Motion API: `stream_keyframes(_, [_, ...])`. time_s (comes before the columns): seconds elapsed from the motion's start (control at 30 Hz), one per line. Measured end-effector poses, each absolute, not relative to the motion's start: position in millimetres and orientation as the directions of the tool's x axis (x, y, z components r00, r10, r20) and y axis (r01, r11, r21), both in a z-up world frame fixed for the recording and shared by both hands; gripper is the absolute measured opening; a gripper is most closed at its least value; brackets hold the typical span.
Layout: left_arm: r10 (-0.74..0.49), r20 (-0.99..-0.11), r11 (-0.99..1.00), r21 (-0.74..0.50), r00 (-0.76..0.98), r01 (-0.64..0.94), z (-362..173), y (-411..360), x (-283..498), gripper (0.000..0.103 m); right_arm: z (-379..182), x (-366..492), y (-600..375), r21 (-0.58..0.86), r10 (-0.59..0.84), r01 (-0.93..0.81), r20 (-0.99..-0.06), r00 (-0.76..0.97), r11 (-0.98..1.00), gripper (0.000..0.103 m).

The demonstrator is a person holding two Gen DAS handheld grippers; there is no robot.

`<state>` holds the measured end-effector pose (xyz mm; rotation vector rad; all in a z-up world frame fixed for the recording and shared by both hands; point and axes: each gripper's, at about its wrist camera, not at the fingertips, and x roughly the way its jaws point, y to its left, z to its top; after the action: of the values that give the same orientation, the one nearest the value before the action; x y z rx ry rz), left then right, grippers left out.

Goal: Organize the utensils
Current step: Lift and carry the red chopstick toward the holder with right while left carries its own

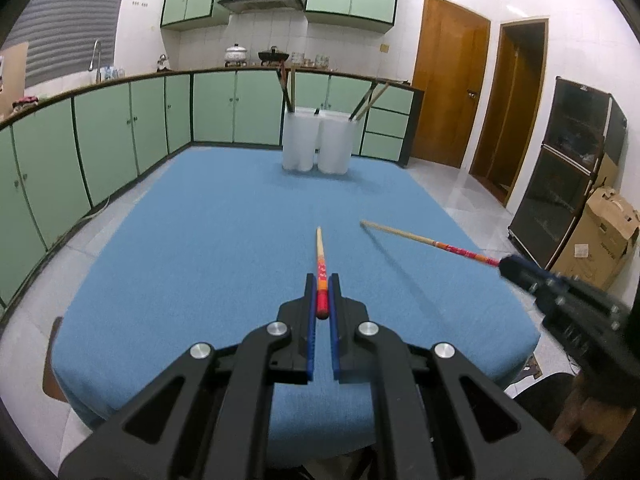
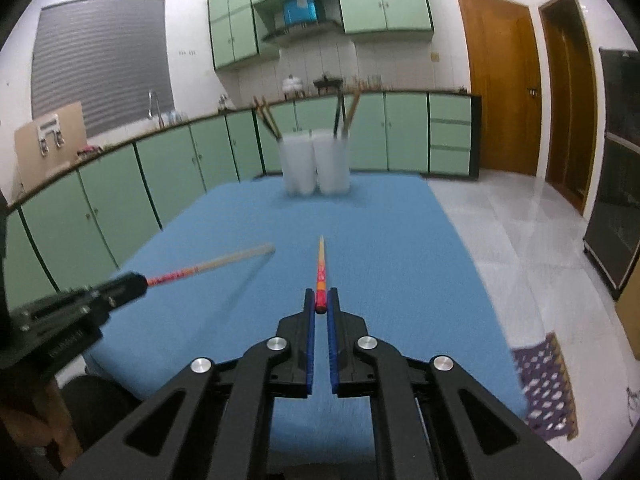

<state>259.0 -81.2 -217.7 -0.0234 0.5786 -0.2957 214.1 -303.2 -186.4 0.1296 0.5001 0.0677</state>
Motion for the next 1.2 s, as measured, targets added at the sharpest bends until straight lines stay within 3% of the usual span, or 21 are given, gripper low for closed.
stream_keyframes(0.27, [-0.304,-0.502,0.948,-0.078,0.81,0.308,-170.4,-79.5,276.5,0.005,-131.1,244.8,-302.2,0.079,0.118,-0.092,-0.432,0.894,0.993,0.006])
stream_keyframes(0.5, [-0.316,-0.51,0.94,-0.057,0.8,0.336,-134.0,-80.9,319.5,0.005,-90.6,303.8,-295.0,0.005,0.149,-0.166,-0.473,0.869,0.986,0.006])
stream_keyframes(0.8, [-0.316,-0.505,0.938,-0.036,0.803,0.346,-104.4,-87.3,354.8,0.005,-64.8,367.0,-296.5,0.031,0.205,-0.225,-0.547,0.812,0.974,0.006])
stream_keyframes(1.2, [-0.37,-0.483,0.915,-0.043,0.794,0.4,-66.1,-103.0,416.7,0.005,-15.9,424.3,-299.3,0.006,0.236,-0.28,-0.556,0.797,0.96,0.006])
